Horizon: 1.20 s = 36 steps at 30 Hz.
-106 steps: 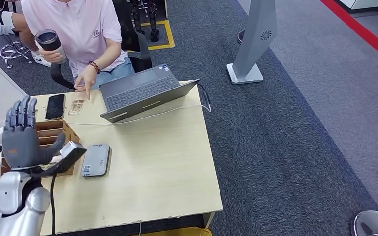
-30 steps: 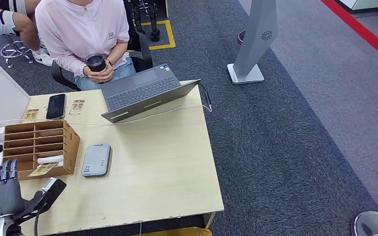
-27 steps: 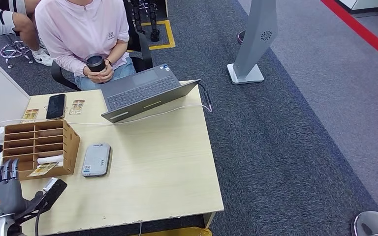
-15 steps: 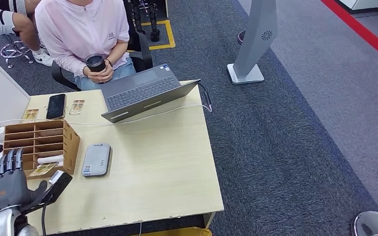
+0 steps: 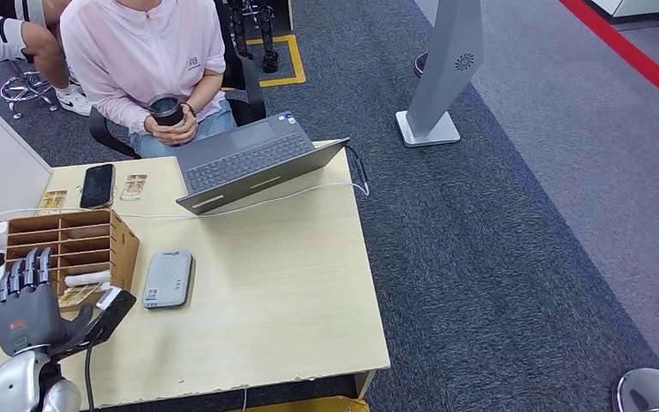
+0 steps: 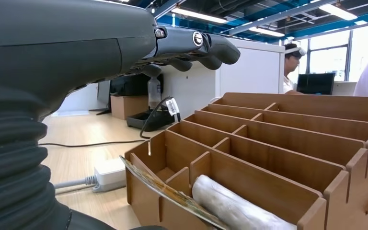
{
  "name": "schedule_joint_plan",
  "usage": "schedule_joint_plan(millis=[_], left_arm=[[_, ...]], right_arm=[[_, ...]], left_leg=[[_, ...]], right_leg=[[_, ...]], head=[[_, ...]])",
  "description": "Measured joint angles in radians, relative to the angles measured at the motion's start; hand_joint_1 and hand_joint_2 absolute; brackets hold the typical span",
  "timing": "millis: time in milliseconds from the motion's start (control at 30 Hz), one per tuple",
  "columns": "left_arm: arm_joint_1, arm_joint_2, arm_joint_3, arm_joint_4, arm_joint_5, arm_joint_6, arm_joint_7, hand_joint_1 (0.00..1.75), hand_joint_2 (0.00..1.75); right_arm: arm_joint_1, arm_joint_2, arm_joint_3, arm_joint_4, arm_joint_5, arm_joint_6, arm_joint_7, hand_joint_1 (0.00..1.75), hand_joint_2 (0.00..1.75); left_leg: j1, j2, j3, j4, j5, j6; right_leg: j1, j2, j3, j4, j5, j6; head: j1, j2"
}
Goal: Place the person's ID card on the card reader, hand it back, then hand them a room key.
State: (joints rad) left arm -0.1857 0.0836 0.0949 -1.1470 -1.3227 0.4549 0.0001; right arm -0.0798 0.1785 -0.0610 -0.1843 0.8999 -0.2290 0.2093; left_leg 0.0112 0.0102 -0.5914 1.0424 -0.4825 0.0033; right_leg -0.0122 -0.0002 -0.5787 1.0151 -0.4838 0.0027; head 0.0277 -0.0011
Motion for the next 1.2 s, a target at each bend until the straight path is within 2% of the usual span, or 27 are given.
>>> schedule_joint_plan(millis=[1133,1200], left_arm=[[-0.011,-0.001,0.0,0.056,0.016,-0.001,0.032,0.0,1.75],[-0.011,-0.001,0.0,0.056,0.016,-0.001,0.032,0.87,1.75]], right_arm=[[-0.001,0.0,-0.017,0.0,0.017,0.009,-0.001,0.0,1.75],[-0.001,0.0,-0.018,0.0,0.017,0.009,-0.001,0.0,1.75]], left_leg=[[0.0,0.0,0.0,0.0,0.0,0.0],[0.0,0.0,0.0,0.0,0.0,0.0]], right_leg=[[0.0,0.0,0.0,0.0,0.0,0.0],[0.0,0.0,0.0,0.0,0.0,0.0]], head=[[0.0,0.0],[0.0,0.0]])
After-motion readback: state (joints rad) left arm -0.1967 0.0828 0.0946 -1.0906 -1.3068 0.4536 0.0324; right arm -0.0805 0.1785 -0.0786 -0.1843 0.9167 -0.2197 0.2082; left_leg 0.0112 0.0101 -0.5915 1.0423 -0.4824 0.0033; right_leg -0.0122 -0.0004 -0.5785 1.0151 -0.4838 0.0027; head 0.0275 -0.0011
